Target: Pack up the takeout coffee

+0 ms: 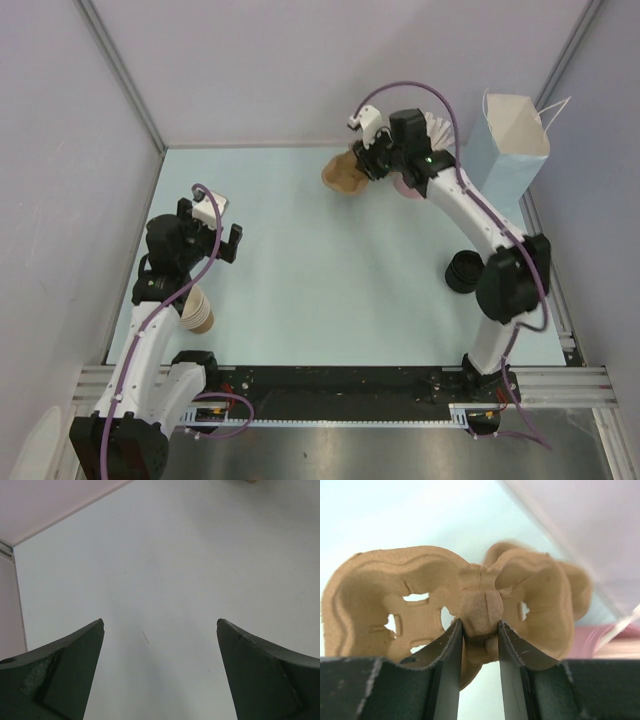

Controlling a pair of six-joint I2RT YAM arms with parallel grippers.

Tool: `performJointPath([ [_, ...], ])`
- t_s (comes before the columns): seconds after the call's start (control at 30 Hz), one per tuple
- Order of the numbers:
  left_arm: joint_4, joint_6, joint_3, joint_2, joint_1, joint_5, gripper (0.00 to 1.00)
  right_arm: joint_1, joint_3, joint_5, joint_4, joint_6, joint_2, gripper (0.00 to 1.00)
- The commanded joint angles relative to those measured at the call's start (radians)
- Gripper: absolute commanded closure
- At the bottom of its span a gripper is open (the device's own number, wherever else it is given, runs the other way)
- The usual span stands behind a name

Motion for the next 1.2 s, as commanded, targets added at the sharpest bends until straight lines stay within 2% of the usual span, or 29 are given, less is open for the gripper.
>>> performJointPath([
  [0.0,-0.001,0.015,0.028,0.011,0.007,0.024,0.01,0.028,-0.339,-0.132,-0.057,-0.157,-0.252,0.76],
  [0.03,-0.002,0.012,0.029,0.011,0.005,0.024,0.01,0.027,-0.395,-0.139,-0.075,-0.172,-0.330,0.76],
  [0.13,-0.002,0.010,0.031,0.010,0.005,0.027,0.01,-0.007,-0.528,-0.207,-0.172,-0.230,-0.421,0.76],
  [0.3,-0.002,0.006,0.031,0.010,0.007,0.027,0.01,-0.106,-0.666,-0.244,-0.289,-0.338,-0.504,0.76],
  [0.47,-0.006,0.003,0.034,0.011,0.005,0.024,0.01,-0.189,-0.806,-0.210,-0.267,-0.375,-0.581,0.72],
  [0.67,-0.004,0.001,0.034,0.017,0.005,0.035,0.00,-0.200,-1.024,-0.172,-0.195,-0.416,-0.700,0.70],
  [0.8,-0.009,0.001,0.037,0.023,0.007,0.038,0.01,-0.203,-1.085,-0.196,-0.174,-0.438,-0.759,0.67],
  [1.03,-0.007,0.000,0.034,0.008,0.005,0.039,0.01,-0.185,-1.087,-0.198,-0.203,-0.479,-0.759,0.52],
  [1.17,-0.009,0.000,0.034,0.003,0.007,0.044,0.01,-0.162,-1.076,-0.184,-0.221,-0.494,-0.840,0.43],
])
